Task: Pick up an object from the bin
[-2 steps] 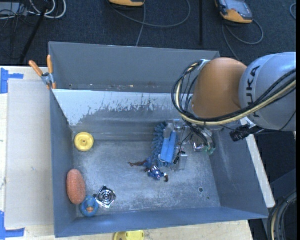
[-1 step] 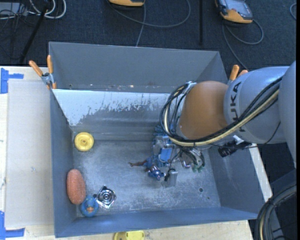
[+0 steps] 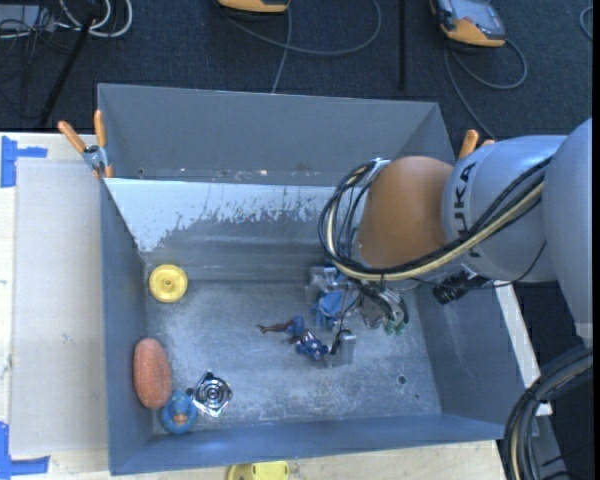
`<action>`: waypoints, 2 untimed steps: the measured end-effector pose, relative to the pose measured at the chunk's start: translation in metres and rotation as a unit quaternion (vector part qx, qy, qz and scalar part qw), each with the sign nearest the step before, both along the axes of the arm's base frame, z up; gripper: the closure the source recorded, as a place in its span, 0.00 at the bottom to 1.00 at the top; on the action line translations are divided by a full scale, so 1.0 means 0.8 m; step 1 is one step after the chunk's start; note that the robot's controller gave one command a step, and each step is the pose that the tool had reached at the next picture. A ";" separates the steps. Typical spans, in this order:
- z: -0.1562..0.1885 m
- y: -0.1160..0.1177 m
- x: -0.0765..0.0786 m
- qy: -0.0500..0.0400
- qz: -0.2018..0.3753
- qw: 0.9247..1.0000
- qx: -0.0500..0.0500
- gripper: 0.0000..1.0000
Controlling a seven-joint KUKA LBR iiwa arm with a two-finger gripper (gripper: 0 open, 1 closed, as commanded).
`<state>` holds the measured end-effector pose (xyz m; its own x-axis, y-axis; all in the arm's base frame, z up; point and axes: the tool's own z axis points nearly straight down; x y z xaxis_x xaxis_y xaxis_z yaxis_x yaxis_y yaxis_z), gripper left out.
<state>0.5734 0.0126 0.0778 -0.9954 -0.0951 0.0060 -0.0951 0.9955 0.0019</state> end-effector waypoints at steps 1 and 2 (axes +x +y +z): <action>-0.003 -0.041 0.031 -0.005 0.006 1.000 0.000 0.00; -0.005 -0.095 -0.009 -0.004 0.040 0.999 0.000 0.00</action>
Offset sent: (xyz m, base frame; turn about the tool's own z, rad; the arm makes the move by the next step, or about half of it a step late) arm -0.0216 -0.0918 -0.0038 -0.0953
